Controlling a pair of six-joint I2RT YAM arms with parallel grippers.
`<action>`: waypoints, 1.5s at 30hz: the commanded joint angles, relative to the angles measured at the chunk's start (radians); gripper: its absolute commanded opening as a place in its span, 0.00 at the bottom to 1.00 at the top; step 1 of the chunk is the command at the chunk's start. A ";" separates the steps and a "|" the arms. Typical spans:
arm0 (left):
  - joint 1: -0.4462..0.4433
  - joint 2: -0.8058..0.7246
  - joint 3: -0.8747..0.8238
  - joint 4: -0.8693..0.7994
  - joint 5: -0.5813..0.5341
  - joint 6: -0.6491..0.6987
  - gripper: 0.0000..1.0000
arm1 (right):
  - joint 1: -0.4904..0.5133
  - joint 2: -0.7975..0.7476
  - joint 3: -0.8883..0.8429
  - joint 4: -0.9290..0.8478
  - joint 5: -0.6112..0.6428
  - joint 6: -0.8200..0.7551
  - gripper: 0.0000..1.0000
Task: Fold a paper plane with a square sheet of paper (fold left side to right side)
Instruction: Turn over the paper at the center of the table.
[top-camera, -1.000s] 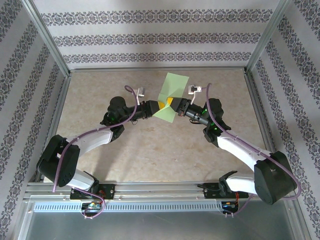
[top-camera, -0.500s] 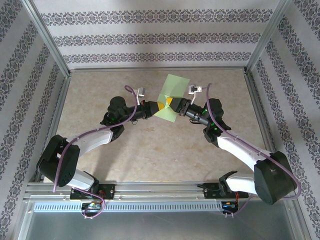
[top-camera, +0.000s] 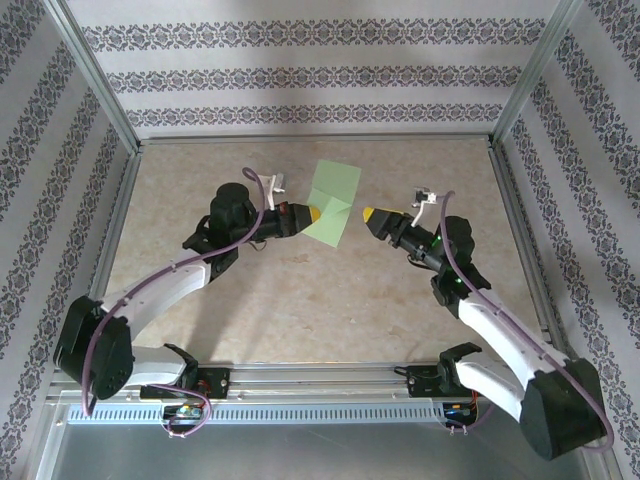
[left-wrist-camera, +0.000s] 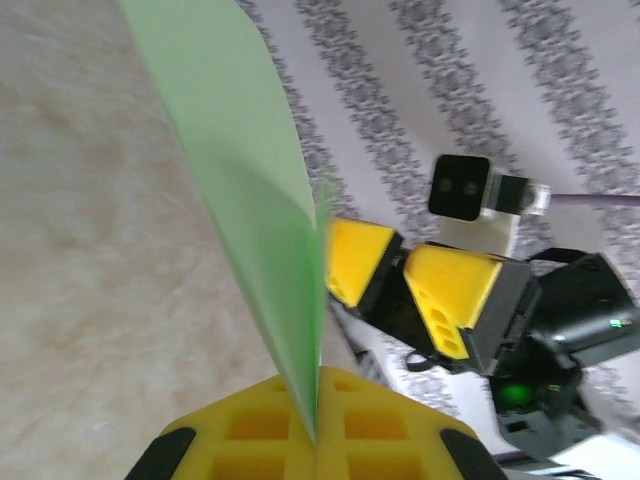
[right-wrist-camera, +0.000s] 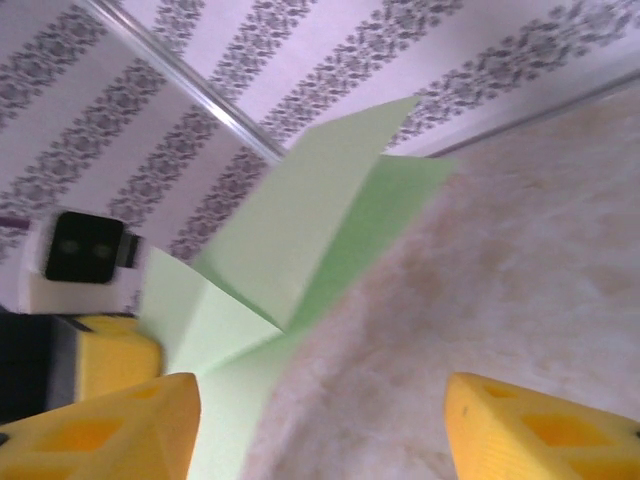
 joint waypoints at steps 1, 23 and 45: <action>-0.036 -0.043 0.107 -0.445 -0.164 0.293 0.00 | -0.014 -0.075 -0.024 -0.171 0.080 -0.106 0.72; -0.427 0.453 0.568 -1.440 -1.473 0.282 0.00 | -0.073 -0.214 -0.052 -0.409 0.263 -0.170 0.98; -0.464 0.670 0.534 -1.129 -0.860 0.125 0.06 | -0.106 -0.233 -0.076 -0.409 0.229 -0.145 0.98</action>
